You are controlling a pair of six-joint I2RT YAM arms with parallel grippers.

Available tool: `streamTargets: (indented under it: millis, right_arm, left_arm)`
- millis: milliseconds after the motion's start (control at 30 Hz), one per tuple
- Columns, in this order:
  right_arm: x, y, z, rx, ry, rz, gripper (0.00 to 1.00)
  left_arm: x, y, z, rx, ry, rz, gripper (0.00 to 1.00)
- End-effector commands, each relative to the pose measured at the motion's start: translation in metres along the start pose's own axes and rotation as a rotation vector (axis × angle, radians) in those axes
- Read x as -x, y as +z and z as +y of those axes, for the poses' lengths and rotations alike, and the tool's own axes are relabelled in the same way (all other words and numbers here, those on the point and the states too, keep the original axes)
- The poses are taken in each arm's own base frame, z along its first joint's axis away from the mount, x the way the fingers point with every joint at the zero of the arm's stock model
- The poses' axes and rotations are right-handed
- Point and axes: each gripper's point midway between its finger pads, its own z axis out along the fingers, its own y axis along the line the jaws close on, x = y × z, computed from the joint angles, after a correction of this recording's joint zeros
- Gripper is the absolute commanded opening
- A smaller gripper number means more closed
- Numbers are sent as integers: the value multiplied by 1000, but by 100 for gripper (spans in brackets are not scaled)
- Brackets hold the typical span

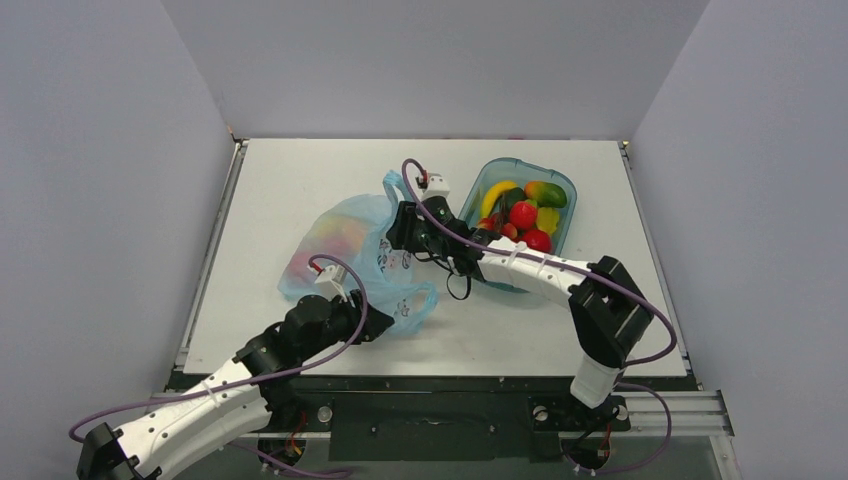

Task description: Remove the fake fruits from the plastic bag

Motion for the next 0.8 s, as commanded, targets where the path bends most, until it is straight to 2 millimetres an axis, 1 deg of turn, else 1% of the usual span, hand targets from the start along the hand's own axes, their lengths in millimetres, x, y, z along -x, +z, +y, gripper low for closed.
streamTargets:
  millis: [0,33,67,100,133,200,267,333,367,400,433,467,500,533,567,600,633,667,700,733,767]
  right_arm:
    - [-13,-48,0,51,-52,71,63]
    - [-13,-55,0,61,-69,70,70]
    - [-17,-68,-1,82,-77,70,73]
    - [-18,-73,-1,95,-89,70,80]
    - [-23,-84,-1,123,-90,72,81]
    - [-32,-94,2,173,-77,84,83]
    - [-39,-99,6,218,-61,84,84]
    - [-46,-99,19,279,-44,66,85]
    - [-46,-98,26,310,-36,42,85]
    - [-52,-99,35,327,-33,38,85]
    - [-50,-94,38,321,-35,8,85]
    - [-57,-94,45,326,-57,9,86]
    - [-55,-88,46,299,-66,-7,86]
    - [-61,-87,51,297,-94,-8,86]
    - [-59,-80,47,254,-105,-29,86]
    - [-63,-80,51,247,-131,-34,85]
    - [-61,-76,45,205,-139,-61,79]
    - [-64,-75,45,199,-162,-69,71]
    - [-64,-74,41,183,-175,-95,67]
    - [-66,-75,42,184,-212,-108,58]
    - [-65,-78,41,190,-221,-134,54]
  left_arm:
    - [11,2,-5,2,-24,-45,40]
    - [9,3,-2,9,-36,-43,40]
    - [9,3,0,16,-43,-50,40]
    - [8,4,3,22,-55,-57,40]
    - [8,5,4,23,-61,-61,41]
    - [8,6,8,29,-84,-74,42]
    - [10,8,10,43,-104,-89,45]
    - [14,8,11,67,-105,-94,48]
    - [18,9,9,78,-93,-94,49]
    - [19,9,7,83,-83,-91,51]
    - [22,10,4,92,-63,-82,51]
    - [23,10,3,95,-47,-76,51]
    - [24,9,1,104,-41,-63,51]
    - [24,9,0,108,-36,-55,52]
    - [24,7,-2,112,-27,-42,52]
    - [23,6,-2,112,-22,-35,52]
    - [24,2,-4,114,-20,-28,52]
    - [24,-3,-3,130,-14,-16,52]
    - [29,-10,-7,122,-13,-29,52]
    - [30,-18,-6,142,-5,-19,52]
    - [35,-26,-11,129,-3,-35,53]
